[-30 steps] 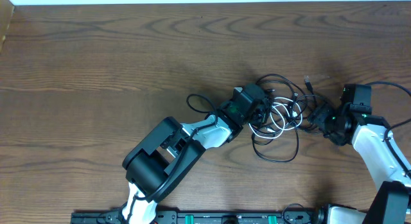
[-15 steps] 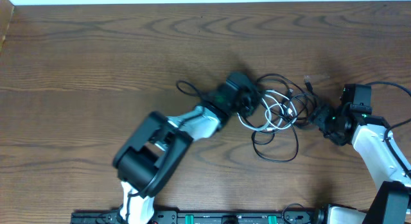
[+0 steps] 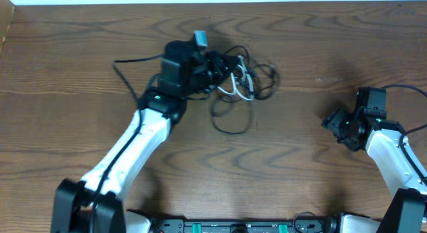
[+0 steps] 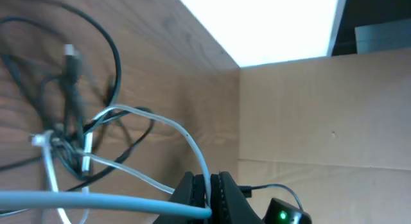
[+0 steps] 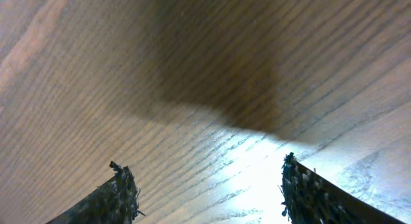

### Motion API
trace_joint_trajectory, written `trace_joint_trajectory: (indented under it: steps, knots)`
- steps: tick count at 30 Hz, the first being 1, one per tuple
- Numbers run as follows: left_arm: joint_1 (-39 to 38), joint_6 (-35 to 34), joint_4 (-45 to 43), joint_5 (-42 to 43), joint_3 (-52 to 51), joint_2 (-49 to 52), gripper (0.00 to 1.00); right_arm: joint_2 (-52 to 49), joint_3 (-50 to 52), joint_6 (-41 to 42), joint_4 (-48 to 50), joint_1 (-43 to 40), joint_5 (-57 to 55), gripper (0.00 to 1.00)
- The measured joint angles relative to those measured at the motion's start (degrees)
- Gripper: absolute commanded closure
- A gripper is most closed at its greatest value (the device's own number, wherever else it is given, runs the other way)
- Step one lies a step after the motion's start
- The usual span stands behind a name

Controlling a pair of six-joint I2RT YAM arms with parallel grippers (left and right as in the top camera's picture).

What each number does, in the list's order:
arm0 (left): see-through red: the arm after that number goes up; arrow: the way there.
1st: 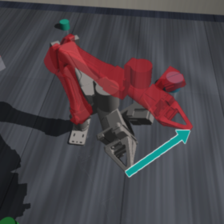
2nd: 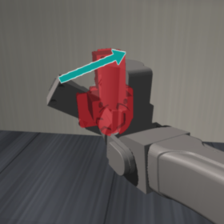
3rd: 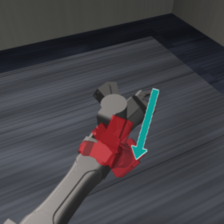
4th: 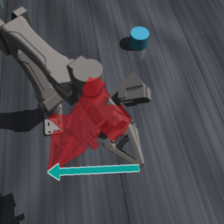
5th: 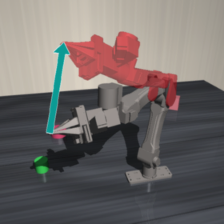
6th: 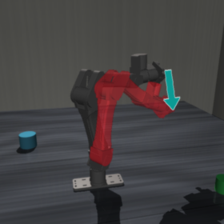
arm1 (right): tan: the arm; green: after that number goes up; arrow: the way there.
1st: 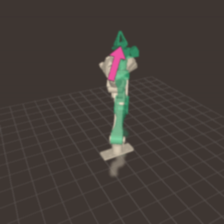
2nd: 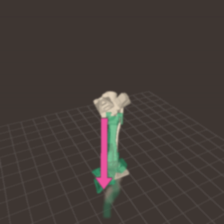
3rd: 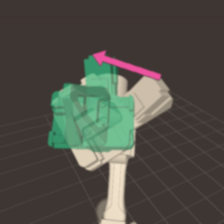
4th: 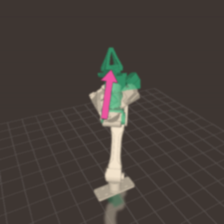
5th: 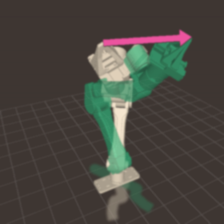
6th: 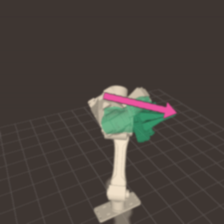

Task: Untangle cables
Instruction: 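Lift the white cable up and left with the left gripper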

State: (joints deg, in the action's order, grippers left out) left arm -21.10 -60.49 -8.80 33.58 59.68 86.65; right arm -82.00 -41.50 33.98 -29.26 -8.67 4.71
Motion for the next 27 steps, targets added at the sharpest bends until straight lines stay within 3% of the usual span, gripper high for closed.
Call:
trace_joint_trajectory:
  steps: [3, 7, 10, 13, 18, 20, 24, 27]
  knots:
    - [0.2, 3.0, 4.2, 0.3, 0.0, -3.3, 0.93, 0.0, 0.1, -3.0, 4.0, 0.0, 6.4, 0.18]
    - [-1.1, 4.9, 5.4, 0.8, 0.0, -4.3, 0.92, 0.0, 0.1, -8.0, 13.7, 0.1, 27.3, 0.12]
    - [-2.6, 5.2, 4.6, 0.9, 0.0, -4.3, 0.92, 0.0, 0.1, -6.1, 16.1, 1.7, 38.1, 0.11]
    - [-3.9, 4.9, 2.3, 1.0, 0.0, -4.3, 0.93, 0.0, 0.1, -3.1, 16.2, 5.2, 41.3, 0.08]
    - [-4.6, 2.4, -0.1, 1.0, 0.0, -4.3, 0.92, 0.0, 0.2, 4.5, 16.1, 15.0, 36.4, 0.05]
    - [-4.6, 1.1, -0.2, 1.1, 0.0, -4.3, 0.93, 0.0, 0.2, 8.3, 16.0, 19.6, 29.8, 0.12]
    - [-4.7, -0.7, -2.1, 2.9, 0.0, -4.3, 0.93, 0.0, 0.2, 14.1, 16.0, 26.2, 17.8, 0.17]
    - [-4.8, -2.8, -6.7, 6.2, 0.0, -4.3, 0.93, -0.5, 0.2, 16.0, 15.8, 28.1, 10.3, 0.12]
